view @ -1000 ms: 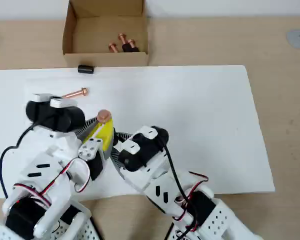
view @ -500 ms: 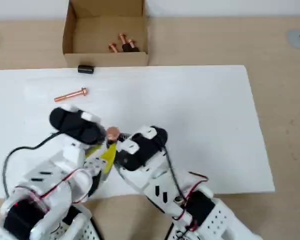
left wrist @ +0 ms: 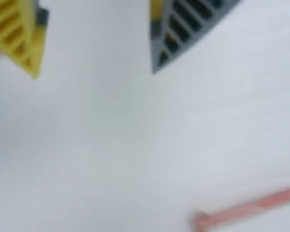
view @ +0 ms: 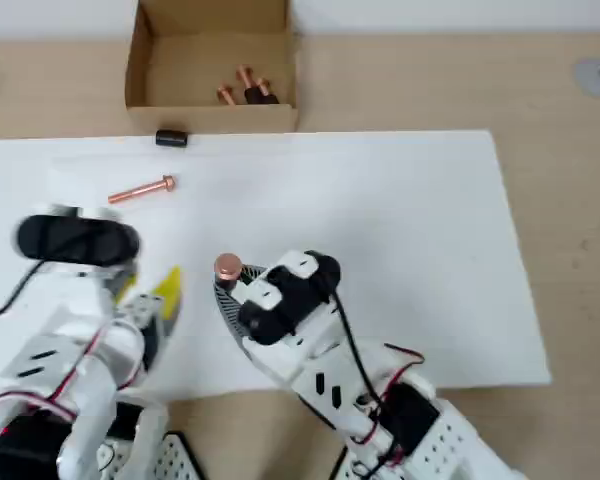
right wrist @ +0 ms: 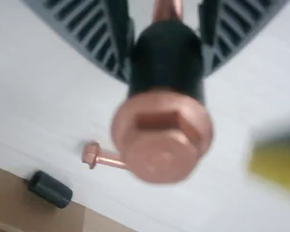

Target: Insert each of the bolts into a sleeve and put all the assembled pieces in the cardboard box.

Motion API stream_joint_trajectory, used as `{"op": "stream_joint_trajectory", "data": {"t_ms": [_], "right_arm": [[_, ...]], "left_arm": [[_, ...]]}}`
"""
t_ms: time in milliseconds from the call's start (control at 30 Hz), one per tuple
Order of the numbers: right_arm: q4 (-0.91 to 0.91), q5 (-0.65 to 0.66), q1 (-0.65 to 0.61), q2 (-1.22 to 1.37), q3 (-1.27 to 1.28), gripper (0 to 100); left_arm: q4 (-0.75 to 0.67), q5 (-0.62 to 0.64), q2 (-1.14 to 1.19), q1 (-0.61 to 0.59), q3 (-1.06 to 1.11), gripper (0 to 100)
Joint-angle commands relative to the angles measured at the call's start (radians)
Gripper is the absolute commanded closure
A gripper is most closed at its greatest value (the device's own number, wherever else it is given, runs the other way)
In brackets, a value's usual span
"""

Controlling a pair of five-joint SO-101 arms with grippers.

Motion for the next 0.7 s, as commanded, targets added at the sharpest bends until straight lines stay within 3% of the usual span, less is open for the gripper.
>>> {"op": "stream_joint_trajectory", "data": {"t_ms": [0,233,367,667], "right_arm": [[-0.008,0.028,0.039,-0.004,-0.096,98.7],[-0.035,0.121,0.222,0.134,-0.2,98.7],[-0.112,0.143,0.269,0.39,-0.369,98.7],[-0.121,0.141,0.292,1.021,-0.905,98.7]], "left_arm": [[0.0,0.005,0.001,-0.149,-0.06,83],[-0.206,0.078,0.012,-0.476,0.068,83],[-0.278,0.078,0.012,-0.493,0.176,83],[-0.275,0.075,0.01,-0.493,0.215,83]]}}
